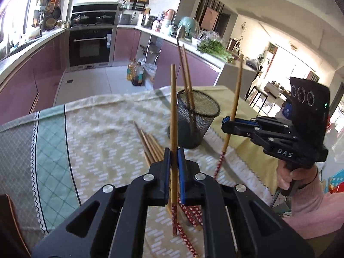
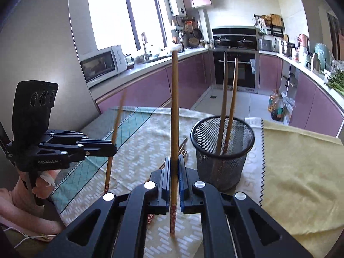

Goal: Organize utensils
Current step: 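Carry the left tool's chopstick upright into the holder while the right tool inserts its own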

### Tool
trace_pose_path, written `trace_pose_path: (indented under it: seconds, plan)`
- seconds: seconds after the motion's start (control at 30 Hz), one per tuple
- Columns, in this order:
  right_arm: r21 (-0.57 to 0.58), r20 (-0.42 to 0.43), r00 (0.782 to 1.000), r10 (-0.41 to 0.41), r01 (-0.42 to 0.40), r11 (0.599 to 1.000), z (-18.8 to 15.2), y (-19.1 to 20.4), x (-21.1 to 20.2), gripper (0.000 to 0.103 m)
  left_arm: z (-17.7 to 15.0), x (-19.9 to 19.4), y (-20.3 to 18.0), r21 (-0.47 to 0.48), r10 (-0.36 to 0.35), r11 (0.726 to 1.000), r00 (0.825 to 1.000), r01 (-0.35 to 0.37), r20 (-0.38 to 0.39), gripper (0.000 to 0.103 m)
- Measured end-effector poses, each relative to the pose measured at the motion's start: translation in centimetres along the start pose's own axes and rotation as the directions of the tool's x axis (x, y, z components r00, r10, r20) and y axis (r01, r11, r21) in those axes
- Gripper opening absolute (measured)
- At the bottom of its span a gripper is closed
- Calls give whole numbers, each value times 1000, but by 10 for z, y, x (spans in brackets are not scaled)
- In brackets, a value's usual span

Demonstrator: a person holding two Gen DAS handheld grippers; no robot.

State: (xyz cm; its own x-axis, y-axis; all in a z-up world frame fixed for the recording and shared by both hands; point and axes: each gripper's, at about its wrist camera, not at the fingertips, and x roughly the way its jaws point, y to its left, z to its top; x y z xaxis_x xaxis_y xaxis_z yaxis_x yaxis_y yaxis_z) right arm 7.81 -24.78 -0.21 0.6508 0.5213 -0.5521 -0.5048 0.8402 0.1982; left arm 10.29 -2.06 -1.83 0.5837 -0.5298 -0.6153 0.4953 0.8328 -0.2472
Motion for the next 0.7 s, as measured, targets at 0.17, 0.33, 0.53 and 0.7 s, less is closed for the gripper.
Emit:
trace_pose_path:
  seconds: [0.17,0.33,0.53,0.7]
  plan:
    - [9,44,999,3,-3,1000,10,-8,-11,6,15,-17,-7,9,-21,1000,998,20,57,7]
    - [-2,79,997,-10,10,1000,22,-13,-18,6,33,-21,-14,16,-44,999,993,42,108,7]
    - [-15,123,992,-18,20,1000,40,-16,-31,6,60,-14,-18,14,-73,997,986,72,149,7]
    - [-32,157,987,-44,50,998,54,-18,-39,6,85,-12,-28,32,-91,996,978,87,186,7]
